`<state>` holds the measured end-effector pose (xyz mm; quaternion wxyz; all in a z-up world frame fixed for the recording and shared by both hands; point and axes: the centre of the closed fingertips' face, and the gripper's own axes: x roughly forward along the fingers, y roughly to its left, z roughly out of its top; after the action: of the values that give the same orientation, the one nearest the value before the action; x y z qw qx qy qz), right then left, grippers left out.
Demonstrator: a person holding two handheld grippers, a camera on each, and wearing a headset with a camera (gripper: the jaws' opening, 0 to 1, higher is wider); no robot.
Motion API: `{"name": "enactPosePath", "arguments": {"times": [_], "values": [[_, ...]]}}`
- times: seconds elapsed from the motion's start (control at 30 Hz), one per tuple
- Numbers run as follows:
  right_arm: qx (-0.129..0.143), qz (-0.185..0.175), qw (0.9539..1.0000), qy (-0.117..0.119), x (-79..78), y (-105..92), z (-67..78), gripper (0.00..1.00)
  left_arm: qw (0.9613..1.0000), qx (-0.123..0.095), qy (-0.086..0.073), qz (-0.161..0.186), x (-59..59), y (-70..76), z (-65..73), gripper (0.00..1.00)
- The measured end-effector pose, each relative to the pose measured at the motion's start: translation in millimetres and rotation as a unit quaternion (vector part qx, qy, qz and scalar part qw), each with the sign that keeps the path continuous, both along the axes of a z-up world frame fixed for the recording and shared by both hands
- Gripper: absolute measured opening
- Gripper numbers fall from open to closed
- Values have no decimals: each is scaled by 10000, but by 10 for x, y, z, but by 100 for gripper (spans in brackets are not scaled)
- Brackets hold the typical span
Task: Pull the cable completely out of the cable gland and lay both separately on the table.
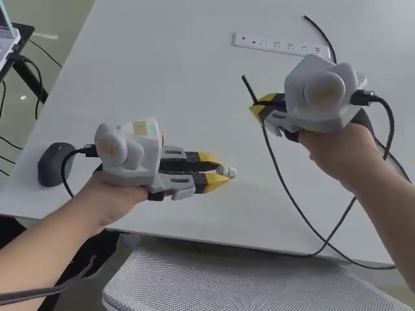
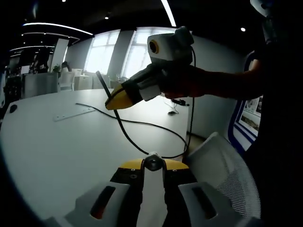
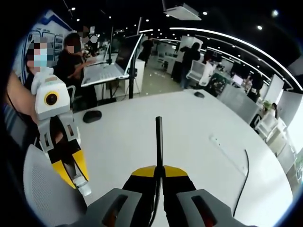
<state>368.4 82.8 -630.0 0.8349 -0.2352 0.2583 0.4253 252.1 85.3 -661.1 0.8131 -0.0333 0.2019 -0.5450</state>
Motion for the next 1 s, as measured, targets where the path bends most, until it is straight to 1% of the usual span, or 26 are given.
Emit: {"name": "enactPosePath", "arguments": {"times": [0.1,0.17,0.2,0.23,0.27,0.33,0.37,0.47,0.5,0.53,0.57,0.6,0.63,0.67,0.7,0.73,0.77,0.8,0.87,0.93,0.97,1.0], "values": [[-42,95,9999,-37,22,169,-22,0,10000,71,-36,-26,31,57,-43,15],[-80,152,9998,-33,48,284,-70,0,9999,94,-39,-12,52,110,-91,15],[-92,176,9998,-19,58,324,-94,0,9999,98,-37,0,53,127,-102,15],[-59,183,9998,46,75,391,-137,0,9999,115,2,32,62,162,-147,15],[-52,194,9998,65,87,433,-167,0,9999,133,4,39,64,191,-184,15],[-172,250,9995,62,108,496,-249,0,9998,171,54,91,73,260,-269,15],[-226,288,9993,72,120,547,-309,0,9997,162,110,140,81,290,-301,15],[-341,448,9984,49,127,672,-445,0,9994,145,176,260,103,392,-395,15],[-379,505,9979,146,105,723,-526,0,9992,151,211,303,111,432,-438,15],[-522,580,9968,173,92,742,-586,0,9990,148,249,332,115,459,-466,15],[-656,755,9949,92,88,795,-655,0,9989,139,278,346,118,484,-494,15],[-700,816,9941,137,73,826,-711,0,9987,131,318,365,117,519,-540,15],[-774,838,9930,291,34,866,-807,0,9984,141,363,405,123,549,-584,16],[-744,860,9931,268,34,912,-835,0,9981,182,392,433,125,591,-650,16],[-723,908,9928,304,18,972,-881,0,9979,222,411,455,129,622,-696,16],[-728,938,9923,360,4,1010,-932,0,9973,262,465,501,138,673,-764,16],[-748,973,9915,434,-20,1038,-985,0,9972,284,468,514,140,700,-801,16],[-785,1012,9904,523,-44,1077,-1066,0,9966,334,518,548,140,746,-863,16],[-766,970,9898,708,-66,1143,-1172,0,9957,442,592,561,129,812,-966,16],[-708,958,9897,798,-69,1213,-1261,0,9950,491,631,594,129,856,-1034,16],[-704,950,9895,831,-72,1226,-1284,0,9943,528,694,609,124,882,-1087,16],[-761,971,9885,880,-85,1253,-1351,0,9942,550,704,603,119,893,-1111,16]]}}
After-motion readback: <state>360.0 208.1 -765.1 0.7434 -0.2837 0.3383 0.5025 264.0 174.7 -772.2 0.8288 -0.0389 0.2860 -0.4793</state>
